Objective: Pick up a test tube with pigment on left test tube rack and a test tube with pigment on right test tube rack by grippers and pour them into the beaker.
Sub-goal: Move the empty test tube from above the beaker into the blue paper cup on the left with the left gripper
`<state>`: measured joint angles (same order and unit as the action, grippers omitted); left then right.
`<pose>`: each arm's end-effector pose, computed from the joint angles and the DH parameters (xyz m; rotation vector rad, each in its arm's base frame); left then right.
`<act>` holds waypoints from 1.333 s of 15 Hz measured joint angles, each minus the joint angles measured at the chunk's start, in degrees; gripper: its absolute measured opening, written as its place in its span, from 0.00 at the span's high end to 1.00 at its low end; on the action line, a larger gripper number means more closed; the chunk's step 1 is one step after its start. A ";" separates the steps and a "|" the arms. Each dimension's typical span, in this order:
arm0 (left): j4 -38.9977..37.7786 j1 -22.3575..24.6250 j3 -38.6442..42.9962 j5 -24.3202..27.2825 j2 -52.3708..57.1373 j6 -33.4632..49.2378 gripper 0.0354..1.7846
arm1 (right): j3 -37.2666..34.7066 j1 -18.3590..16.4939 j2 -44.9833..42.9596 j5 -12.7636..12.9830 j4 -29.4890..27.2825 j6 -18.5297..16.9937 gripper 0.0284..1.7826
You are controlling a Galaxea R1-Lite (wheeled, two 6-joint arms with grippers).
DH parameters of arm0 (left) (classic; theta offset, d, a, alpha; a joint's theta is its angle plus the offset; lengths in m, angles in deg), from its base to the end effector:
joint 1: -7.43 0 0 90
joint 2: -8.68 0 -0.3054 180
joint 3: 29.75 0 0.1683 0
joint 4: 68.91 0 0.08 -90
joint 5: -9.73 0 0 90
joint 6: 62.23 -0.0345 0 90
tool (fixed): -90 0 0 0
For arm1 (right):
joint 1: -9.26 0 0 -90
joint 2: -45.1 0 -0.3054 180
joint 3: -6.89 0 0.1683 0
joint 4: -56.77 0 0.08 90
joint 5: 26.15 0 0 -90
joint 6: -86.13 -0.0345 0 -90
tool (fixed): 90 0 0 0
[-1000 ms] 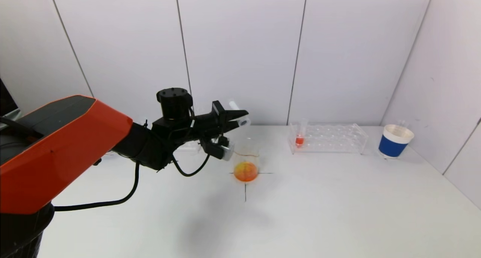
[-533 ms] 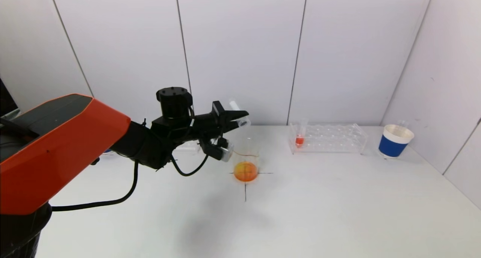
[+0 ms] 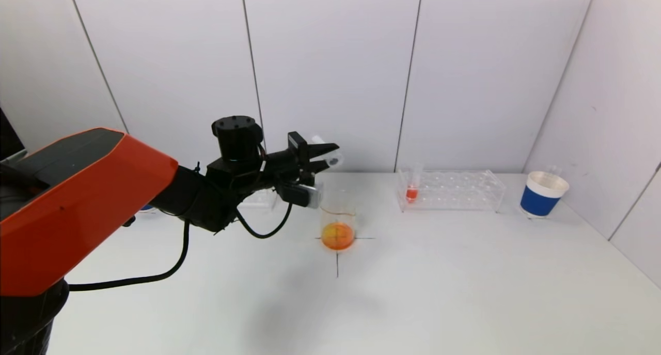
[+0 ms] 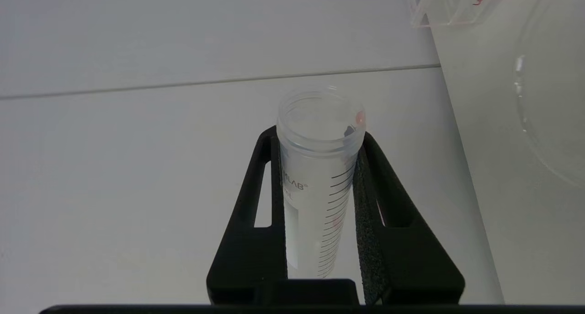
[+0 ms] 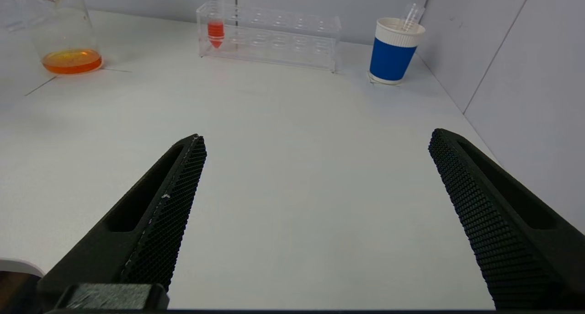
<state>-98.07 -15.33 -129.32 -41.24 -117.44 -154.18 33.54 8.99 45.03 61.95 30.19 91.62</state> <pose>0.3948 -0.1892 0.1763 1.4388 -0.8942 -0.7914 -0.0406 0.0013 0.0756 -0.0959 -0.0038 0.0283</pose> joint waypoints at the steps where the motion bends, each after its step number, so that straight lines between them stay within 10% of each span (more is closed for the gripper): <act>1: -1.63 -0.44 -0.06 -2.28 0.24 4.77 0.77 | 0.00 0.00 0.00 0.00 0.00 0.00 0.01; 10: -3.08 -4.05 -5.24 -31.89 5.47 44.41 0.77 | 0.00 0.00 0.00 0.00 0.00 0.00 0.01; 14: 6.78 -4.68 -10.98 -46.18 9.18 60.21 0.77 | 0.00 0.00 0.00 0.00 0.00 0.00 0.01; 20: 29.73 -4.50 -13.98 -54.46 16.48 81.52 0.77 | 0.00 0.00 0.00 0.00 0.00 0.00 0.01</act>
<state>-68.34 -19.83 -143.30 -95.70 -100.96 -72.67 33.54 8.99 45.03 61.95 30.19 91.62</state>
